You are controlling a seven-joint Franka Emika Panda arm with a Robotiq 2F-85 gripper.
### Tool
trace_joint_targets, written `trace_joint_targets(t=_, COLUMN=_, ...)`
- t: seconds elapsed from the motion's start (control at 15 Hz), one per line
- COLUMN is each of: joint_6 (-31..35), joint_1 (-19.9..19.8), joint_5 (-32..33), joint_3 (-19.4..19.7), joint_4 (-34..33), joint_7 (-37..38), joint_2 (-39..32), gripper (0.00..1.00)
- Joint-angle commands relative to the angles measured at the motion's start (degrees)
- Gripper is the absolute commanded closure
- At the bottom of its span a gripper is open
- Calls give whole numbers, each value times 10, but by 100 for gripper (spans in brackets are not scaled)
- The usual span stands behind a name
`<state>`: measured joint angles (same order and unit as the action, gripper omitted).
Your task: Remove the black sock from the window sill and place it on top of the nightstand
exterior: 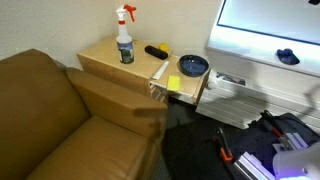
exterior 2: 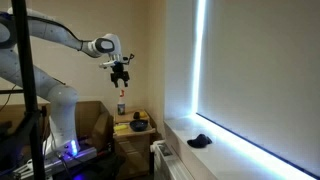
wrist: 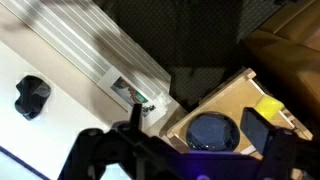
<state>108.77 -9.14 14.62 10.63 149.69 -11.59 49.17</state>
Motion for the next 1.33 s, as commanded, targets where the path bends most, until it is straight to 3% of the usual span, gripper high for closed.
trace_joint_targets(t=0.0, joint_6=-2, joint_1=2, joint_5=1, joint_3=1, joint_4=-2, joint_7=1, joint_2=0, gripper=0)
trace_joint_targets(t=0.27, joint_6=-2, joint_1=2, joint_5=1, joint_3=1, joint_4=-1, joint_7=1, joint_2=0, gripper=0)
trace_joint_targets(t=0.4, joint_6=72, joint_1=-40, joint_5=55, joint_3=-5, joint_4=11, joint_7=64, joint_2=-60, gripper=0)
trace_joint_targets(t=0.73, joint_6=226, joint_1=-124, joint_5=120, joint_3=56, joint_4=-1, joint_7=157, joint_2=-187, gripper=0)
trace_joint_targets(t=0.87, joint_6=251, joint_1=-137, joint_5=78, joint_3=80, joint_4=-26, joint_7=170, joint_2=-232, gripper=0)
trace_joint_targets(t=0.93, joint_6=228, joint_1=-128, joint_5=34, joint_3=82, joint_4=-31, joint_7=166, joint_2=-213, gripper=0)
trace_joint_targets(t=1.0, joint_6=241, joint_1=-142, joint_5=67, joint_3=70, joint_4=-5, joint_7=150, joint_2=-203, gripper=0)
trace_joint_targets(t=1.2, joint_6=239, joint_1=-140, joint_5=33, joint_3=73, joint_4=-25, joint_7=153, joint_2=-214, gripper=0)
trace_joint_targets(t=1.27, joint_6=258, joint_1=-152, joint_5=59, joint_3=63, joint_4=-29, joint_7=175, joint_2=-243, gripper=0)
